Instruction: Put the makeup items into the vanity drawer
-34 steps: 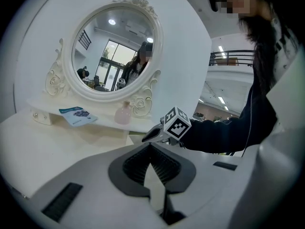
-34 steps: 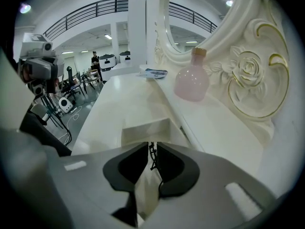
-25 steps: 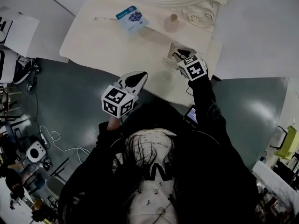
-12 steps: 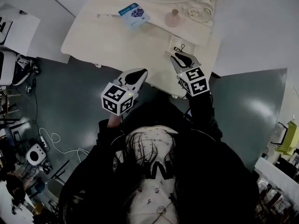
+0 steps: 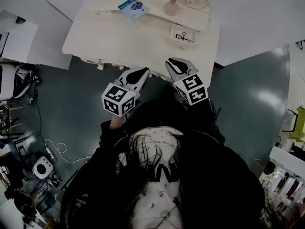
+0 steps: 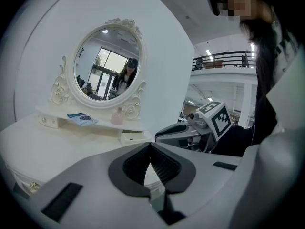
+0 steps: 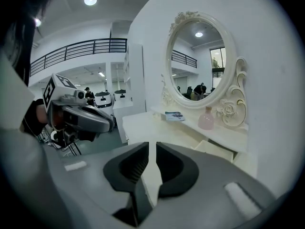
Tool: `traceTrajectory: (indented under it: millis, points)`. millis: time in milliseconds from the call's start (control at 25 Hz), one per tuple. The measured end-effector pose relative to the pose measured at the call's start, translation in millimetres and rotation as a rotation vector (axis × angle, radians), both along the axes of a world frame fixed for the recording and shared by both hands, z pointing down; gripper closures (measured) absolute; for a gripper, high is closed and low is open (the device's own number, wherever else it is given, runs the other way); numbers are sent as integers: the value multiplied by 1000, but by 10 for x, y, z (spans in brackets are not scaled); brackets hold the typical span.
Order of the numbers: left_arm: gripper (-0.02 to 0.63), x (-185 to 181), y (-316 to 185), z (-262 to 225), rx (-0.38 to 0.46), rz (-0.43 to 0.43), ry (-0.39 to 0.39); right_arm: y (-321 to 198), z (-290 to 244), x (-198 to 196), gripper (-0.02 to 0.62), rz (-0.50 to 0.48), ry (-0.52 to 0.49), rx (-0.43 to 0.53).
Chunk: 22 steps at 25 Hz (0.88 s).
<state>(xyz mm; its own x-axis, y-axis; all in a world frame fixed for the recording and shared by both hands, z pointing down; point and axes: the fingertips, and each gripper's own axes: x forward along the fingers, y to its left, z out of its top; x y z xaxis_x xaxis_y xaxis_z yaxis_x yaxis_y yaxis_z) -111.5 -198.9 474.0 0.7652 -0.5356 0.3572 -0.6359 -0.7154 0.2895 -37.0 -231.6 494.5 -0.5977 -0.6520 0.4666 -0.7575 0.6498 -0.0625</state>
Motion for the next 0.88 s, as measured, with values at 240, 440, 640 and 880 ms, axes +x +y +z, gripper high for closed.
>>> traceTrajectory:
  millis: [240, 440, 640, 880]
  points:
    - [606, -17, 313, 47, -11, 48, 19, 469, 43, -112, 537, 31, -17, -24]
    - [606, 62, 502, 61, -24, 75, 56, 741, 21, -64, 537, 52, 5, -30]
    - [606, 188, 623, 78, -20, 94, 64, 857, 30, 57, 537, 69, 10, -25]
    - [606, 191, 733, 5, -1, 42, 56, 982, -22, 76, 537, 24, 12, -5]
